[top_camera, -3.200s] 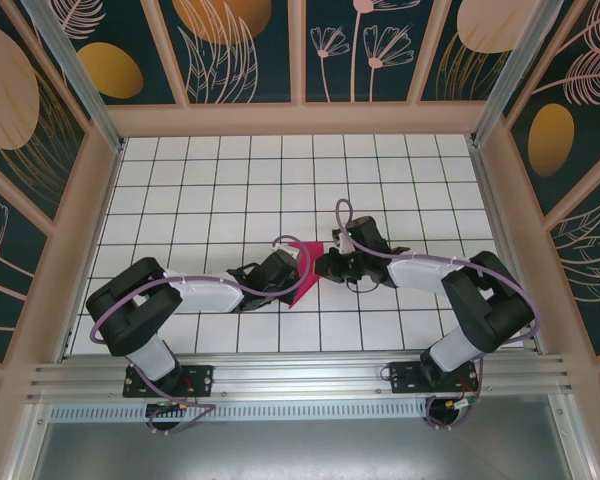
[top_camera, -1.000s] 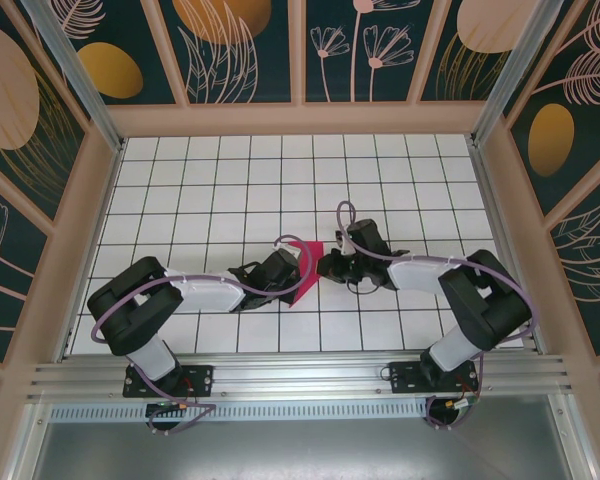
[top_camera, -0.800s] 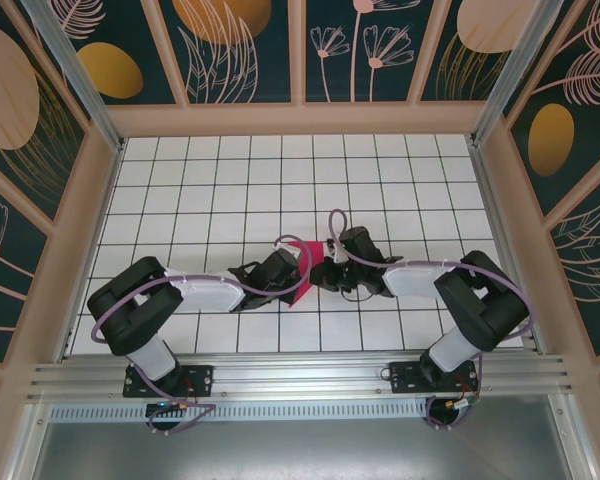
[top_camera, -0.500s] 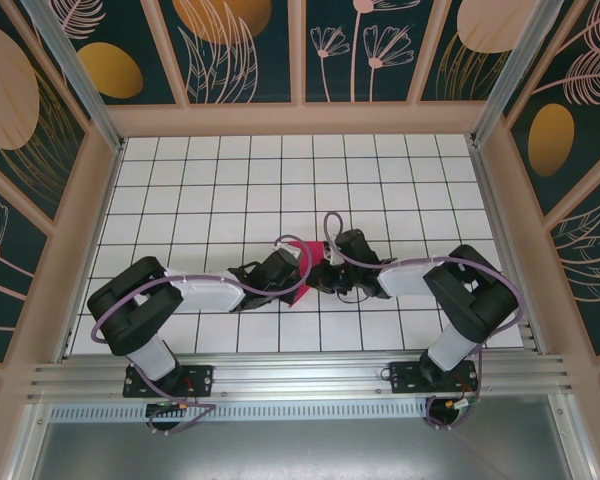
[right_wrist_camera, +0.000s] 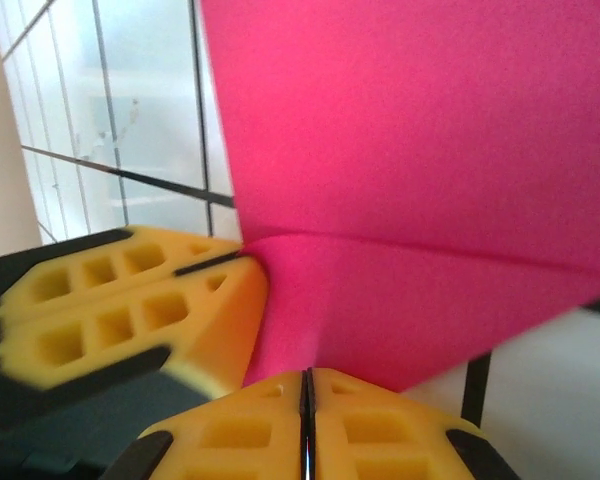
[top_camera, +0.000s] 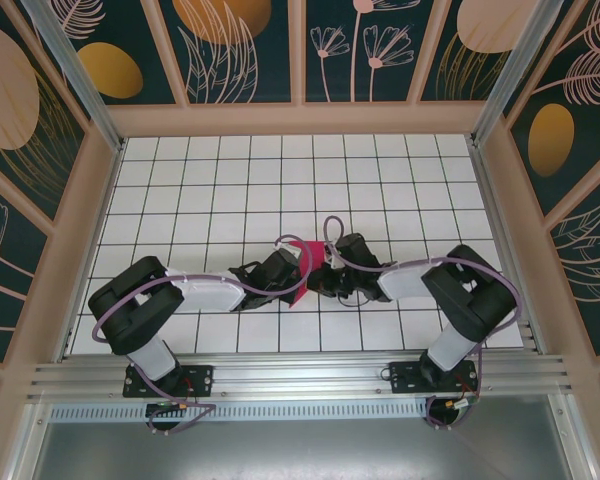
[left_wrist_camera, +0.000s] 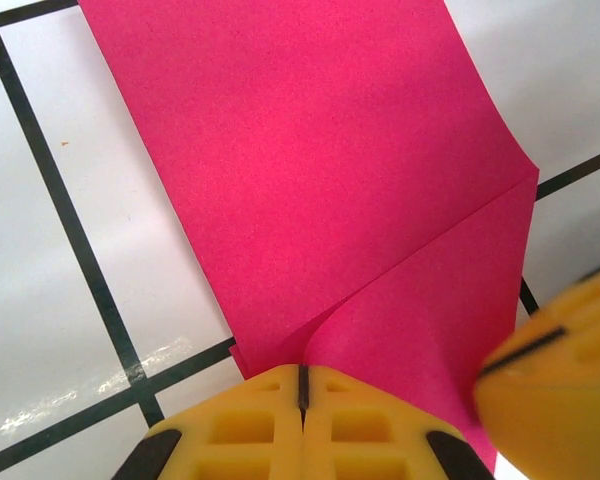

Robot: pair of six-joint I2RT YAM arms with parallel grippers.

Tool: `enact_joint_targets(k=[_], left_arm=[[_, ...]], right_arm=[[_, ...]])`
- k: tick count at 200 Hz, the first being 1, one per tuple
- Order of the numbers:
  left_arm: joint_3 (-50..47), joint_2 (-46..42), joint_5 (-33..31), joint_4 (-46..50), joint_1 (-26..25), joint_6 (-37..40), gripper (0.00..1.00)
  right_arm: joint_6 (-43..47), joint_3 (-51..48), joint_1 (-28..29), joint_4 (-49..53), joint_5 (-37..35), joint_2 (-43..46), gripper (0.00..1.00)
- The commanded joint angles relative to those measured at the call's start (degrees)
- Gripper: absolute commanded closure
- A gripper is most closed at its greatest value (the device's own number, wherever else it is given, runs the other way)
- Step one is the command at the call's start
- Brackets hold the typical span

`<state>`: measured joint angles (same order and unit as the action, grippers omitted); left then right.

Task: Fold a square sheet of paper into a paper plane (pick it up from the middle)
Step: Third fold the triangle at the center of the table.

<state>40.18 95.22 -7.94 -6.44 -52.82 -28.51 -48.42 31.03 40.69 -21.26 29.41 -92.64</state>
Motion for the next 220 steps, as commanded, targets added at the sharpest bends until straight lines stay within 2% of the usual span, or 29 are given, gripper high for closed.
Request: enact_joint_targets(k=[1, 48, 175, 220], left_arm=[[-0.39, 2.43, 0.25, 2.68, 0.26, 1.09, 1.00], [-2.41, 1.57, 5.71, -0.84, 2.47, 1.48, 1.00], [-2.65, 2.63, 15.37, -3.60, 7.30, 2.84, 1.00], [-1.99, 2.66, 16.83, -2.97, 8.42, 3.99, 1.00]], right_arm=[[-1.32, -2.78, 1.00, -2.73, -1.34, 4.19, 0.87], [-5.88, -6.55, 2.88, -9.96, -2.96, 4.25, 0.88], [-7.55, -4.18, 4.63, -14.44, -3.13, -0.60, 0.88], [-8.09, -2.62, 5.28, -15.90, -2.47, -2.54, 0.88]])
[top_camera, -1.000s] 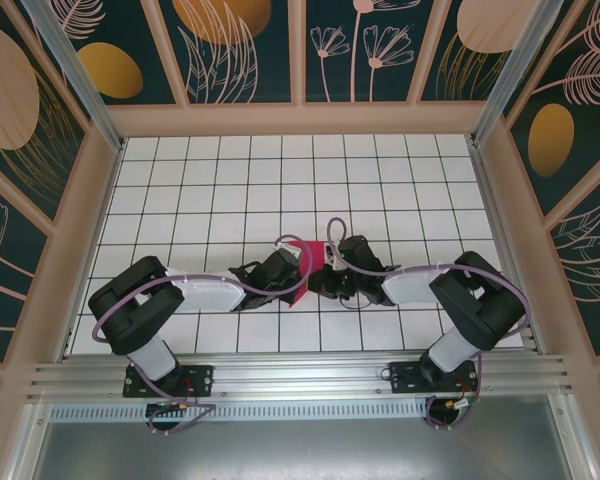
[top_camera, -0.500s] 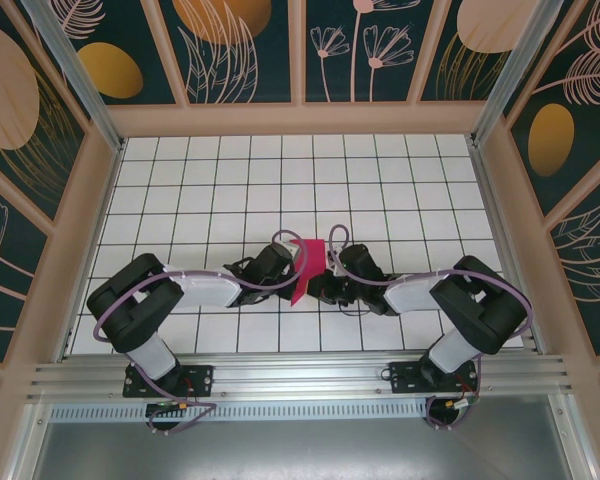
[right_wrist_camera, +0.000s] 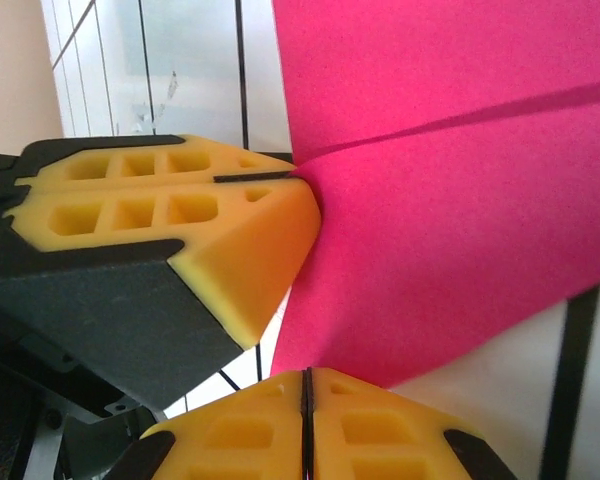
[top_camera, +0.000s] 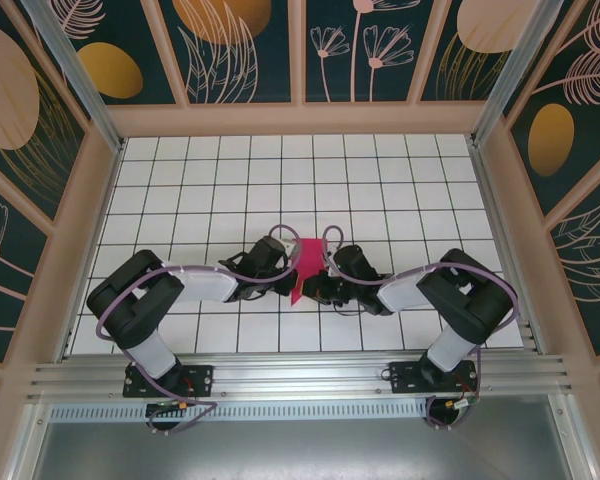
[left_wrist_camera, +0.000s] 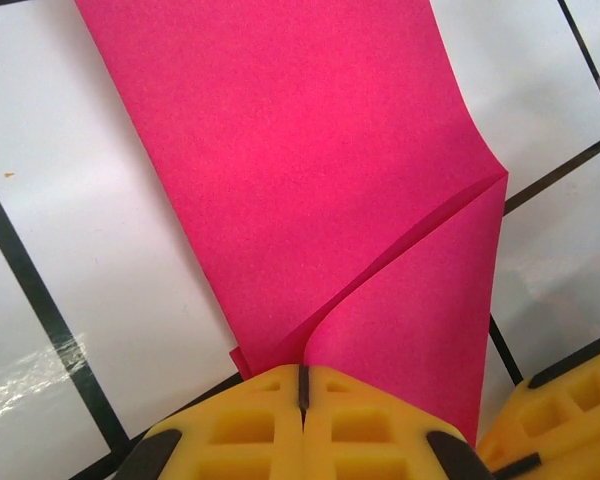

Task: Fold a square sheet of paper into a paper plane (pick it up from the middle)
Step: Third fold the triangle at the center of the table.

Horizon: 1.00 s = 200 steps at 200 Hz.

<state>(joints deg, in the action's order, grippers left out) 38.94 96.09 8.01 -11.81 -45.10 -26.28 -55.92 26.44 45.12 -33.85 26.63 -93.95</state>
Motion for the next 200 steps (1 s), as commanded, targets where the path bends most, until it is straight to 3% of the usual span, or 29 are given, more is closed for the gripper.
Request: enact_joint_targets(k=[1, 86, 124, 163, 200], left_arm=[[-0.73, 1.80, 0.91, 2.41, 0.71, 1.81, 1.00], [-0.18, 1.71, -0.26, 2.64, 1.43, 2.81, 1.00], [0.77, 0.76, -1.25, 4.02, 1.42, 3.68, 1.00], [0.52, 1.32, -0.90, 4.21, 1.42, 3.35, 1.00], [0.52, 1.28, -0.45, 3.99, 1.42, 3.12, 1.00]], right_arm=[[-0.59, 2.00, 0.84, -3.32, 0.33, -1.36, 0.88], [-0.78, 2.26, 0.93, -4.53, -0.35, -7.15, 0.88], [-0.21, 2.21, 0.93, -3.05, -0.58, -4.13, 0.88], [5.04, 4.76, -2.02, 8.80, -5.32, 3.55, 0.88], [11.50, 10.50, -7.24, 17.30, -6.94, 1.81, 0.88]])
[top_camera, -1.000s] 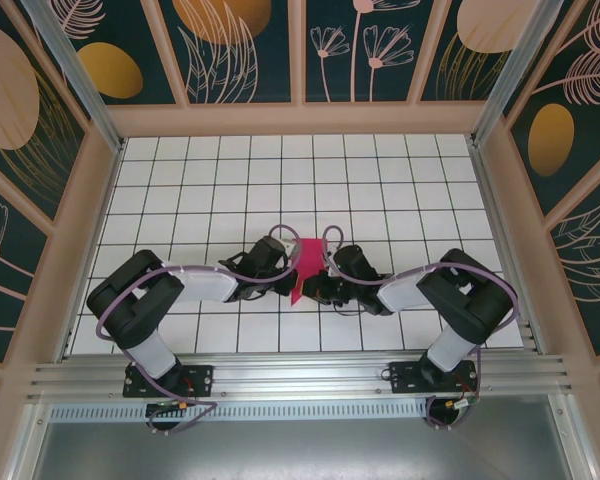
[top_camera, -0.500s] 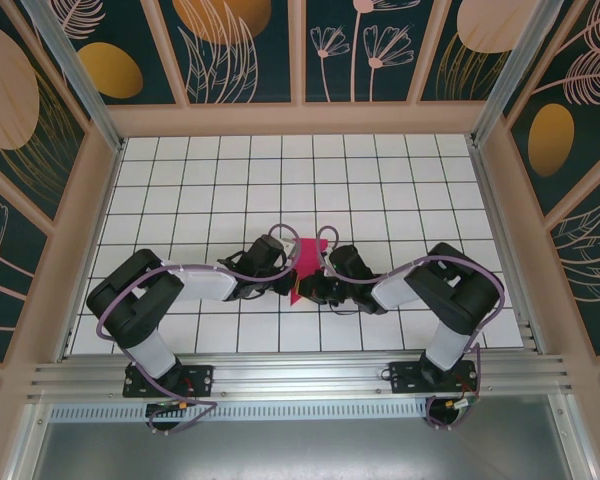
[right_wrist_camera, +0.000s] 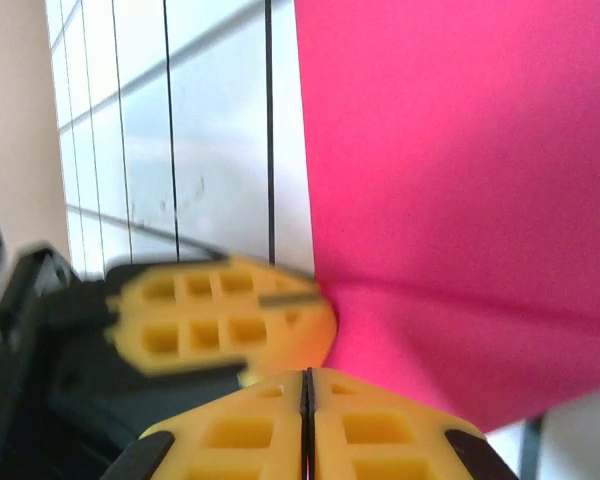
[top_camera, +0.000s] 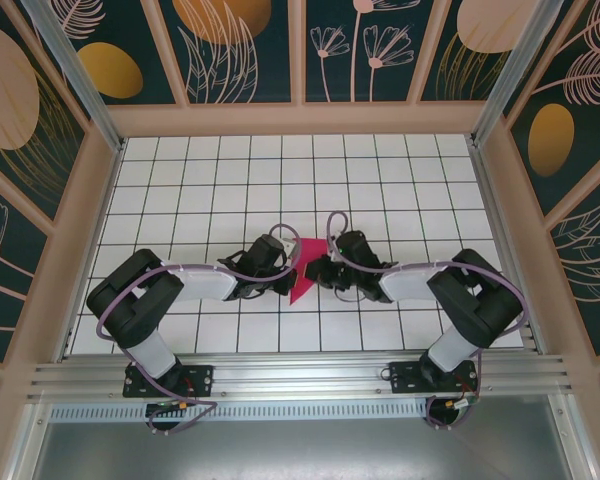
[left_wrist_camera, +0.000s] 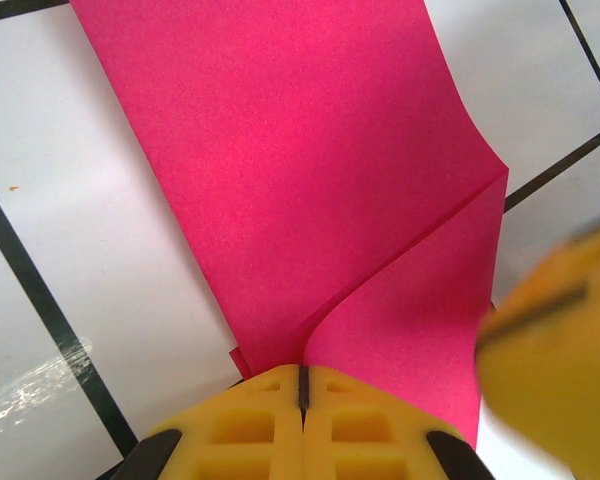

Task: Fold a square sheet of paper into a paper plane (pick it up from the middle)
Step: Third fold the triangle at the center of the table.

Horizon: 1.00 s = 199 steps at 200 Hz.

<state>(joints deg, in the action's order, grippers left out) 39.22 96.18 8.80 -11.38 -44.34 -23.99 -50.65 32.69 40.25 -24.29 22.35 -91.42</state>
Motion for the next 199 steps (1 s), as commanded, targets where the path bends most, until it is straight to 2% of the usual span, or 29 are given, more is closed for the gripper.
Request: enact_joint_targets(k=[1, 57, 98, 199], left_arm=[[0.28, 1.24, -1.19, 3.55, 0.70, 0.81, 1.00], [1.18, 1.41, -0.83, 4.26, 0.68, 1.49, 1.00], [2.18, 0.77, -1.41, 5.21, 0.65, 1.91, 1.00], [3.58, 1.09, -3.05, 5.63, 0.66, 2.96, 1.00]], right_arm=[[6.38, 4.46, -2.46, 7.98, -2.66, -0.84, 0.88], [16.15, 17.99, -3.10, 22.54, -5.46, -11.29, 0.87], [20.90, 22.50, -2.94, 28.48, -7.17, -16.32, 0.88], [23.40, 22.67, -2.90, 29.32, -6.36, -17.32, 0.87]])
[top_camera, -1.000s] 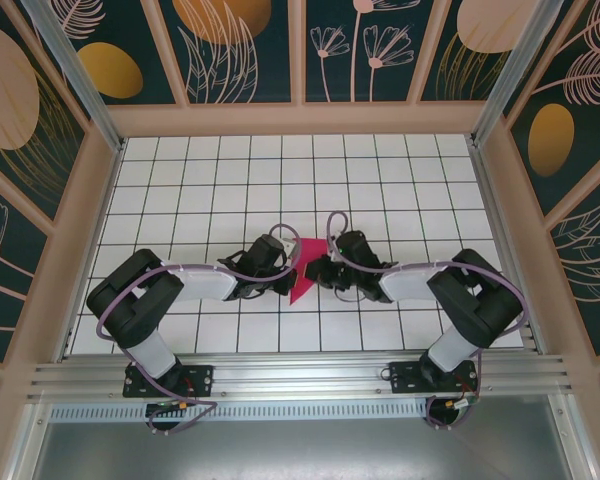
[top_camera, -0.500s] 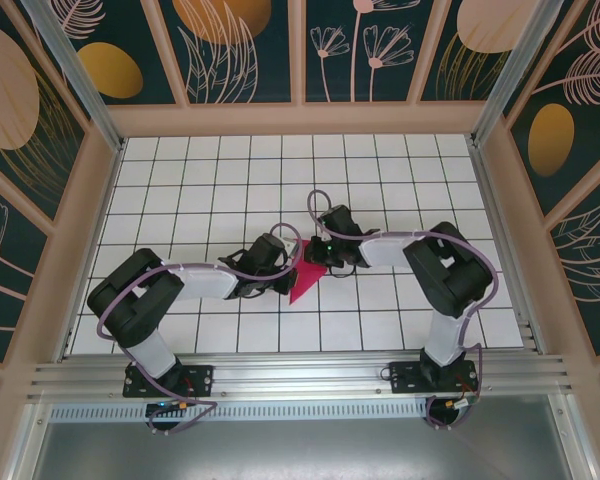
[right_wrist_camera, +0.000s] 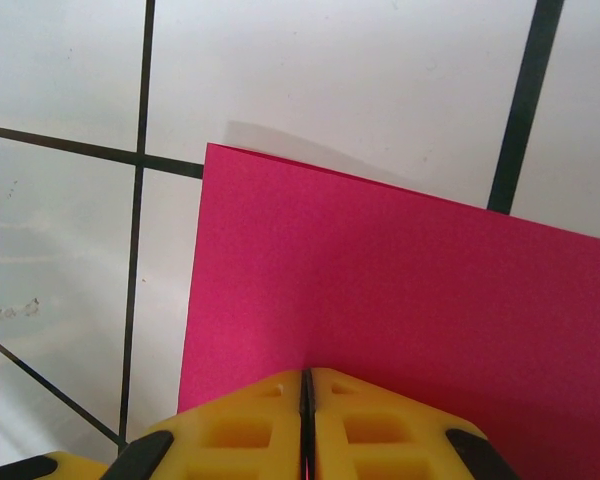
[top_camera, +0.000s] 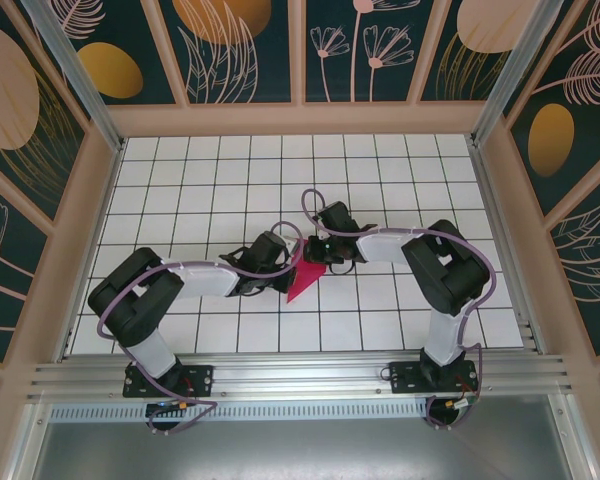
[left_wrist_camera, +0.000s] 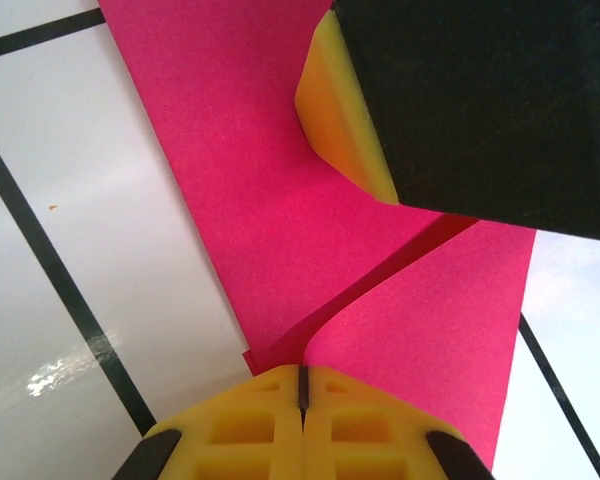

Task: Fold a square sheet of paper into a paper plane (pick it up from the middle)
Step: Third fold the triangle at the center of the table.

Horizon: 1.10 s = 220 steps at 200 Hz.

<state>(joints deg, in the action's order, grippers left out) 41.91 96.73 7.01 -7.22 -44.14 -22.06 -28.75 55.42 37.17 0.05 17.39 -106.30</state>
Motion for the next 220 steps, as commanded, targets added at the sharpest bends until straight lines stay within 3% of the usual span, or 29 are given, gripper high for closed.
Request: enact_joint_targets(k=[1, 220], left_arm=[[0.89, 0.55, -1.32, 1.54, 0.46, 1.05, 1.00], [0.50, 1.11, 0.92, 0.12, 0.46, 2.78, 1.00]], right_arm=[[1.50, -0.10, 0.19, 5.01, -1.40, -2.47, 0.87], [1.07, -0.34, 0.10, 3.54, 0.45, -2.21, 0.87]])
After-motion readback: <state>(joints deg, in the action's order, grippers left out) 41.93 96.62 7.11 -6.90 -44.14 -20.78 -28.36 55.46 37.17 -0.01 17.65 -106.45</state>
